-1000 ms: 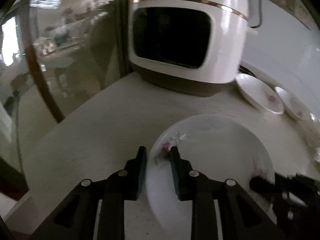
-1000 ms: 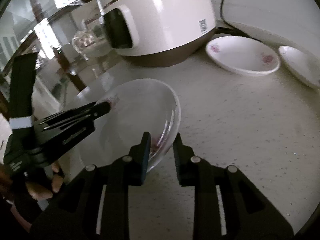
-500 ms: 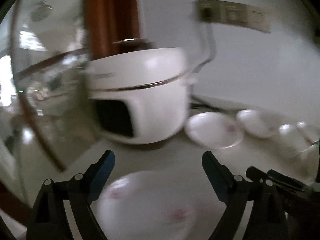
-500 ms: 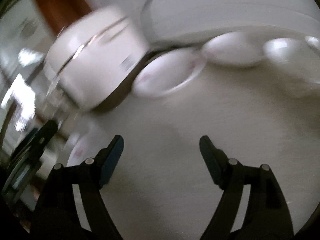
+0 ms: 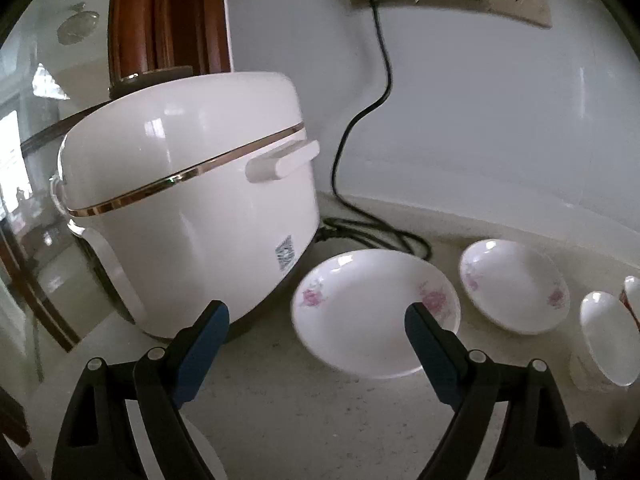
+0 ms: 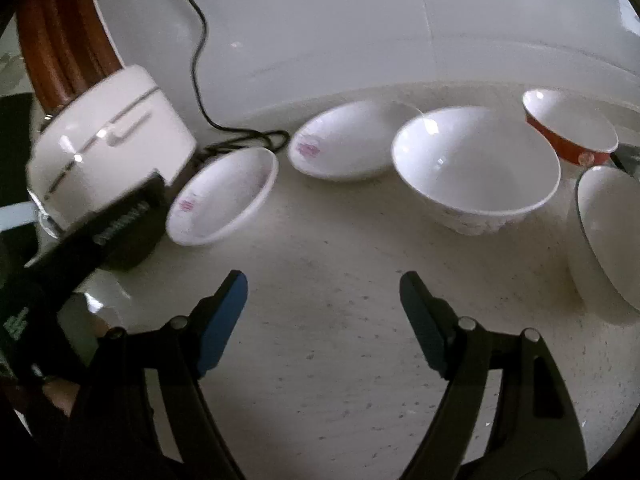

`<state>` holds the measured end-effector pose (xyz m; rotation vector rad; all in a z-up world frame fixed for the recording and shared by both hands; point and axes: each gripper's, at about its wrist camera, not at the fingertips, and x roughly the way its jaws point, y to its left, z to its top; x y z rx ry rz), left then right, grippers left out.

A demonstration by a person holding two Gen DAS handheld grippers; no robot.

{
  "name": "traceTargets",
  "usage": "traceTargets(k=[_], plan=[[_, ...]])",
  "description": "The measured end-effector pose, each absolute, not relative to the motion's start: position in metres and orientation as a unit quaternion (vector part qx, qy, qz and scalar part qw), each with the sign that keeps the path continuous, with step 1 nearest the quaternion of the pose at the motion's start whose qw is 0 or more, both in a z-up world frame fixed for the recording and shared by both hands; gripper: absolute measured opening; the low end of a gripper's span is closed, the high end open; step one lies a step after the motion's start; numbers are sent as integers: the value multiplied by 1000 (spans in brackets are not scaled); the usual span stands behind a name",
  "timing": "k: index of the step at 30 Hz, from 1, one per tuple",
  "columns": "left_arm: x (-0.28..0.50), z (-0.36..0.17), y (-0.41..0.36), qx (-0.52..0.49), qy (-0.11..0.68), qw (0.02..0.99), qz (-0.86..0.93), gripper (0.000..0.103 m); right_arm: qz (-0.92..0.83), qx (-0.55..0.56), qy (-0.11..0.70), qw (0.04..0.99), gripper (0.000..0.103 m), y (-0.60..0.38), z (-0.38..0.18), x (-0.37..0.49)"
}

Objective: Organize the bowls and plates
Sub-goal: 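Move both tools back toward the remaining rose-print dishes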

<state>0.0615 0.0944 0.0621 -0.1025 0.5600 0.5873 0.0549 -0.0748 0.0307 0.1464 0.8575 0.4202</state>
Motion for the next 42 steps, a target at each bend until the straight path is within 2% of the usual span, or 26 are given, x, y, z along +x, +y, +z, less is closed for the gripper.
traceTargets(k=[5,10,16,19,24,33,35,38,42], plan=[[61,66,86,-17,277,936,217,91,207,66,431,876,69,-74,18,57],[52,72,86,-3,257,944,206,91,200,65,413,886,69,-77,19,53],[41,78,105,-78,235,949,194,91,184,120,431,875,69,-80,12,74],[25,90,116,-114,192,956,189,91,177,99,431,879,69,-60,14,89],[10,98,131,-160,158,955,191,97,179,81,436,878,69,-21,12,116],[11,96,131,-165,163,954,191,97,125,64,443,885,73,7,8,143],[5,100,139,-172,150,951,208,97,117,53,443,887,77,10,7,141],[-13,100,168,-233,119,937,233,98,100,32,446,889,82,16,5,141],[-34,89,207,-333,90,901,263,98,92,21,448,889,84,21,4,144]])
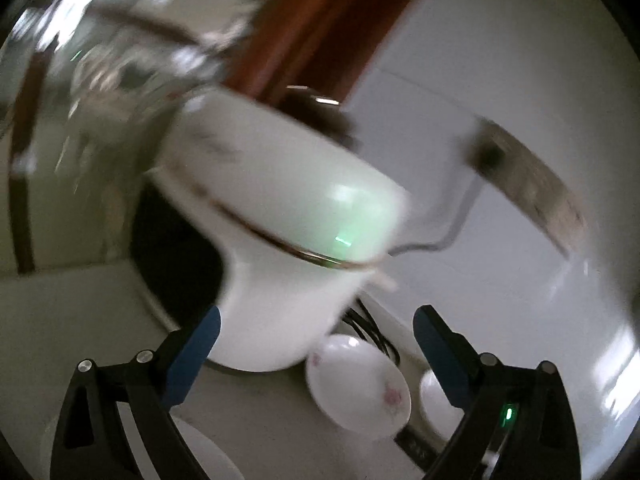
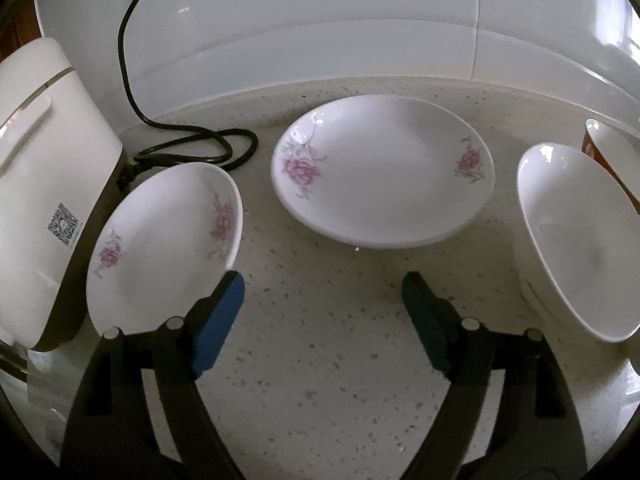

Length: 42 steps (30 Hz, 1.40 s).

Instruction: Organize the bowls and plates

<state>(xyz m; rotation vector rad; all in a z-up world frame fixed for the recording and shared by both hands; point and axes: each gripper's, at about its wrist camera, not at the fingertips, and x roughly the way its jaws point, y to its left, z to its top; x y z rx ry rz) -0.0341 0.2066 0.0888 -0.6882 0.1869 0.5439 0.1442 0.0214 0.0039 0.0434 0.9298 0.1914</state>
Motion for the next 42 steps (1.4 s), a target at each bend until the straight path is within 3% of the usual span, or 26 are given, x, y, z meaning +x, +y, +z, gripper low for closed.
traceTargets(k=[6,16,23,30,33,42], plan=[[-34,86,208,-341,89,898,265,99,72,-10,456,887,85,32,0,150],[-44,92,200,-325,65,905,266,102,147,83,429,888,85,16,15,127],[-1,79,190,-280,170,912,248,102,121,-5,465,877,86,57,-1,156],[-1,77,185,-265,167,914,256,102,132,-113,467,867,88,59,-1,150],[11,70,185,-264,206,912,238,102,129,-145,461,866,88,39,0,134],[65,32,135,-171,384,899,126,102,113,-100,464,873,88,-58,3,83]])
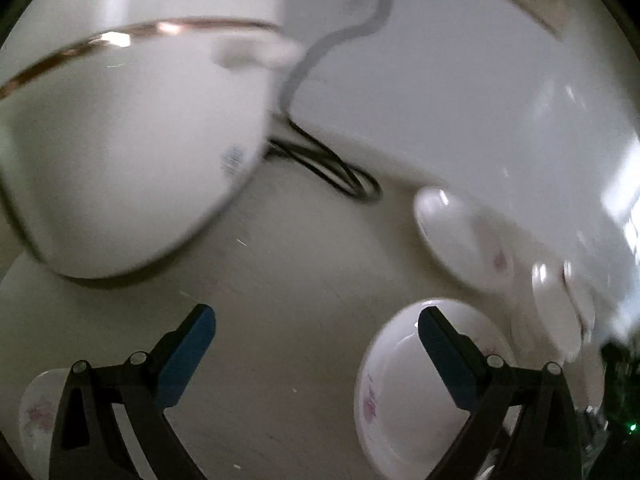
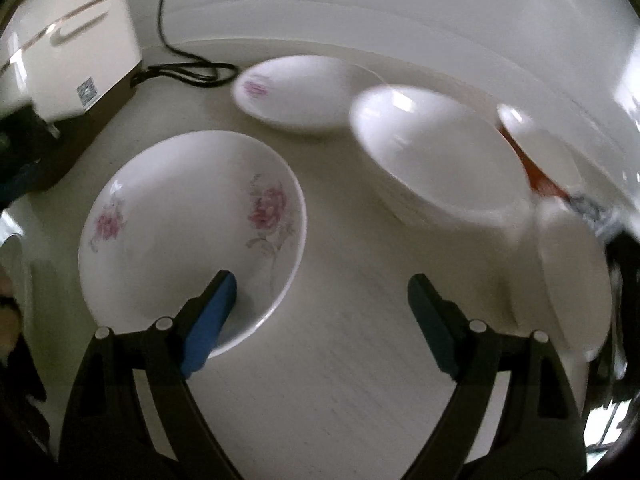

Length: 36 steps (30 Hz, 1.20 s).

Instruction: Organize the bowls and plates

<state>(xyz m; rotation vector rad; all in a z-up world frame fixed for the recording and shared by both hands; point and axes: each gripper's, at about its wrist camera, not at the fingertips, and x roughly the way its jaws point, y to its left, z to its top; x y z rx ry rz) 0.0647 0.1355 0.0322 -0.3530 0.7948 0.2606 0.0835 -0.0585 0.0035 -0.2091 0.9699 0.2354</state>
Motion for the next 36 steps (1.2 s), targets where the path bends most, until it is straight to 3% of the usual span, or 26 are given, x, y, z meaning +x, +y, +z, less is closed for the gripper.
traceTargets(k=[5,7,9,12,14,15,17,19,21,27,36], plan=[[79,14,113,-126,440,884,100,102,129,-33,473,871,85,-93,6,66],[81,3,114,-151,466,869,67,100,167,13,473,865,77,-99,6,62],[84,4,108,-129,463,873,77,96,176,29,473,863,56,-99,8,65],[84,2,101,-108,464,876,80,83,181,42,476,860,50,-99,8,73],[84,2,92,-99,459,881,58,63,193,61,479,854,47,-101,8,80],[83,2,87,-91,456,884,47,59,200,69,480,851,45,-100,7,84],[81,3,78,-87,450,888,27,36,214,81,480,847,44,-101,6,88],[79,3,75,-82,446,891,19,30,226,77,474,848,41,-96,5,90],[74,5,75,-80,442,893,21,28,223,64,462,856,32,-94,2,87],[75,4,74,-78,437,896,27,28,230,77,461,853,24,-97,-2,87],[74,8,70,-68,433,898,31,28,252,73,478,838,24,-106,-2,82]])
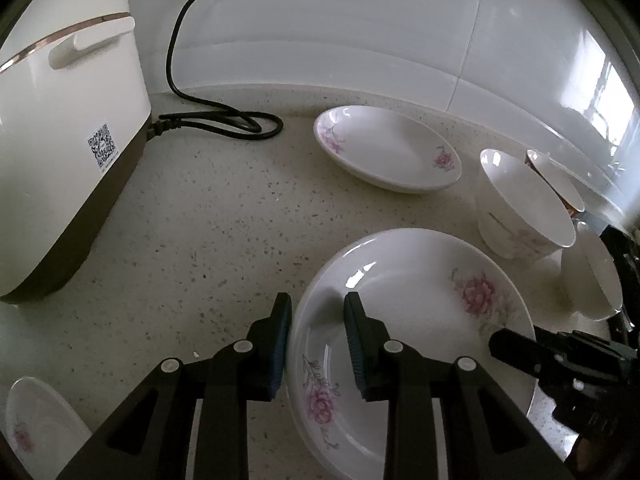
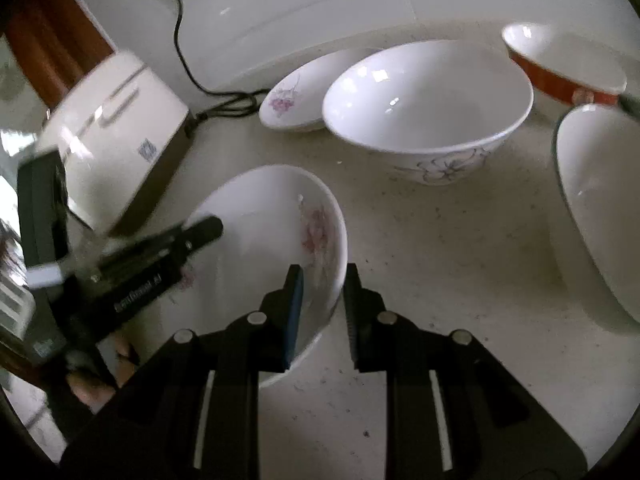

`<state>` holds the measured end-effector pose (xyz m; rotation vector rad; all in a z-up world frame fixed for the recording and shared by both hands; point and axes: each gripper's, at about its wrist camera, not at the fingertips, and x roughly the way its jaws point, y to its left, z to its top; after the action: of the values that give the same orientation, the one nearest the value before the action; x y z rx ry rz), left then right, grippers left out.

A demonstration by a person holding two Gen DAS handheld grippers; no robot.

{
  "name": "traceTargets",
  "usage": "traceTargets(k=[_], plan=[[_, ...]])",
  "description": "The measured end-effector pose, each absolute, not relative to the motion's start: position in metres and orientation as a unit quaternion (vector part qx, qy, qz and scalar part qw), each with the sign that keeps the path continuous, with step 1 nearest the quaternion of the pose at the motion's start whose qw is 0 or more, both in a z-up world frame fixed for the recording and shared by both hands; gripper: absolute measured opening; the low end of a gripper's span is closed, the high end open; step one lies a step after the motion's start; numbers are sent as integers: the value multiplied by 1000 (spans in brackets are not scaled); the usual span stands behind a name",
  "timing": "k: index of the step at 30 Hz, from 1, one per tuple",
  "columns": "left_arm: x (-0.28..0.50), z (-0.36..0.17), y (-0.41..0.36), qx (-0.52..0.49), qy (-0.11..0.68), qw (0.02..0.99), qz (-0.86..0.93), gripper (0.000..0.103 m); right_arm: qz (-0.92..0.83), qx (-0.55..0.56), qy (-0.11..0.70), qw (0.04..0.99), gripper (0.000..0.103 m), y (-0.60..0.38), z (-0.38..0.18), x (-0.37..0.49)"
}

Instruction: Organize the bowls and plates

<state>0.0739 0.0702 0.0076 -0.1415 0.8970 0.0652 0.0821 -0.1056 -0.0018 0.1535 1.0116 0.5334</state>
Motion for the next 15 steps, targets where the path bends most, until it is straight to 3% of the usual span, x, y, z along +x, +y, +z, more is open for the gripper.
traceTargets(k=[15], plan=[[64,13,56,-18,399,914,73,28,234,88,463,850,17,-109,-3,80]])
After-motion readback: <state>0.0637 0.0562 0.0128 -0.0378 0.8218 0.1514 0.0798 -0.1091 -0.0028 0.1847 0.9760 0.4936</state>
